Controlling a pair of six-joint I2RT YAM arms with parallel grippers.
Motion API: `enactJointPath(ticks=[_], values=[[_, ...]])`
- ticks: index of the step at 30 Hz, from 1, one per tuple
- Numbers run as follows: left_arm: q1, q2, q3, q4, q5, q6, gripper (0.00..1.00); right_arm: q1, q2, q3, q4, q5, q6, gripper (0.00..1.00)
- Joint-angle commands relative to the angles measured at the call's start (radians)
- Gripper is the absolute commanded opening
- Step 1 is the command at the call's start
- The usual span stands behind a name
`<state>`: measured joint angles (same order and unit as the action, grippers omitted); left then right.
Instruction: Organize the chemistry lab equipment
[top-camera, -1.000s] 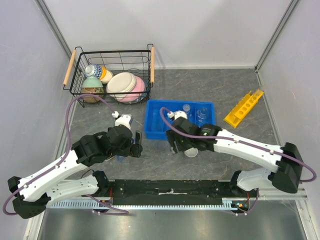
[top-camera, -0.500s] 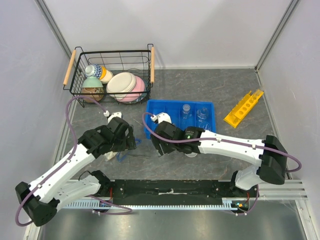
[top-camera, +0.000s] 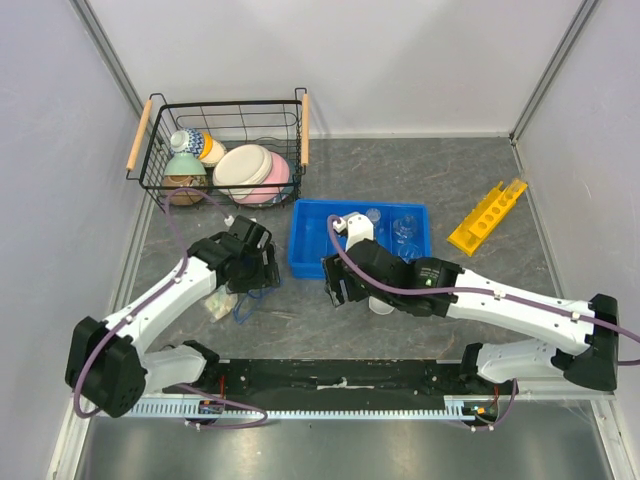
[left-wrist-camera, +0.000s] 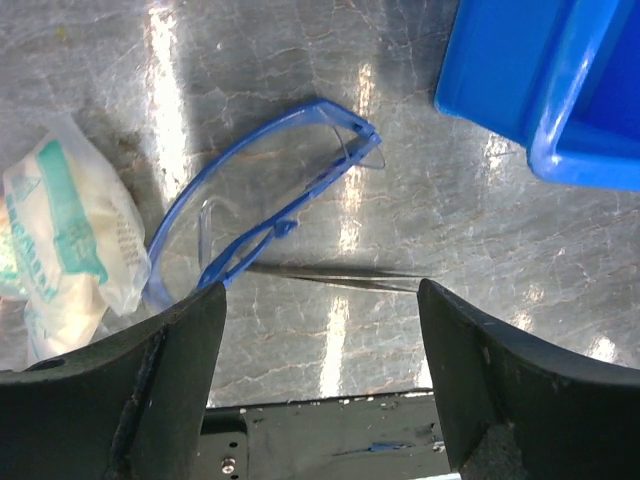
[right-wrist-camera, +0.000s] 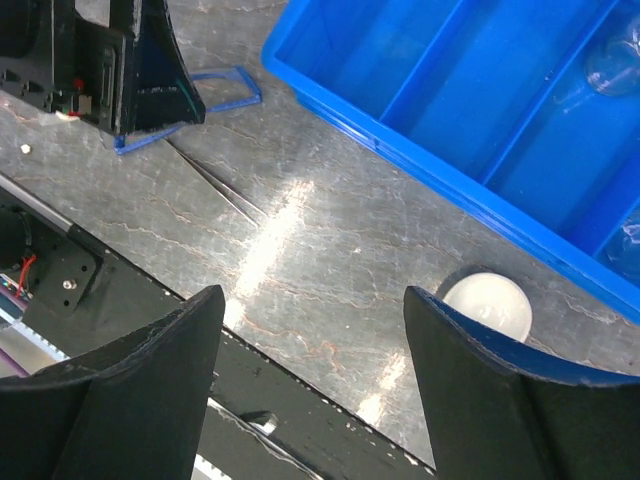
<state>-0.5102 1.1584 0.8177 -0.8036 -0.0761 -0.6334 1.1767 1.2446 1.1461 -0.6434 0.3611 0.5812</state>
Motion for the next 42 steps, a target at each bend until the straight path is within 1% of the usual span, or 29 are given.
enactJointPath(ticks=[1, 8, 12, 16, 19, 20, 25, 33, 39, 42], values=[[0.025, 0.061, 0.003, 0.095, 0.042, 0.083, 0.83, 0.008, -0.042, -0.037, 0.001, 0.041, -0.003, 0.8], [0.102, 0.135, 0.038, 0.104, 0.065, 0.126, 0.79, 0.009, -0.079, -0.081, 0.005, 0.049, -0.001, 0.8], [0.118, 0.181, 0.078, 0.087, 0.058, 0.168, 0.78, 0.008, -0.089, -0.1, 0.025, 0.047, -0.001, 0.8], [0.119, 0.228, 0.13, 0.057, 0.021, 0.219, 0.77, 0.008, -0.088, -0.111, 0.036, 0.044, -0.001, 0.81], [0.121, 0.264, 0.155, 0.047, 0.012, 0.251, 0.75, 0.008, -0.086, -0.121, 0.047, 0.044, -0.001, 0.81], [0.122, 0.271, 0.159, 0.046, 0.013, 0.258, 0.73, 0.008, -0.086, -0.126, 0.048, 0.042, -0.001, 0.81], [0.122, 0.302, 0.161, 0.044, 0.021, 0.301, 0.68, 0.008, -0.088, -0.144, 0.056, 0.042, -0.001, 0.81], [0.122, 0.302, 0.126, 0.052, 0.03, 0.324, 0.68, 0.009, -0.085, -0.149, 0.059, 0.036, 0.003, 0.81], [0.122, 0.333, 0.124, 0.058, 0.045, 0.331, 0.63, 0.009, -0.085, -0.151, 0.057, 0.035, 0.005, 0.81], [0.122, 0.348, 0.123, 0.057, 0.048, 0.334, 0.58, 0.009, -0.086, -0.154, 0.06, 0.038, 0.006, 0.81]])
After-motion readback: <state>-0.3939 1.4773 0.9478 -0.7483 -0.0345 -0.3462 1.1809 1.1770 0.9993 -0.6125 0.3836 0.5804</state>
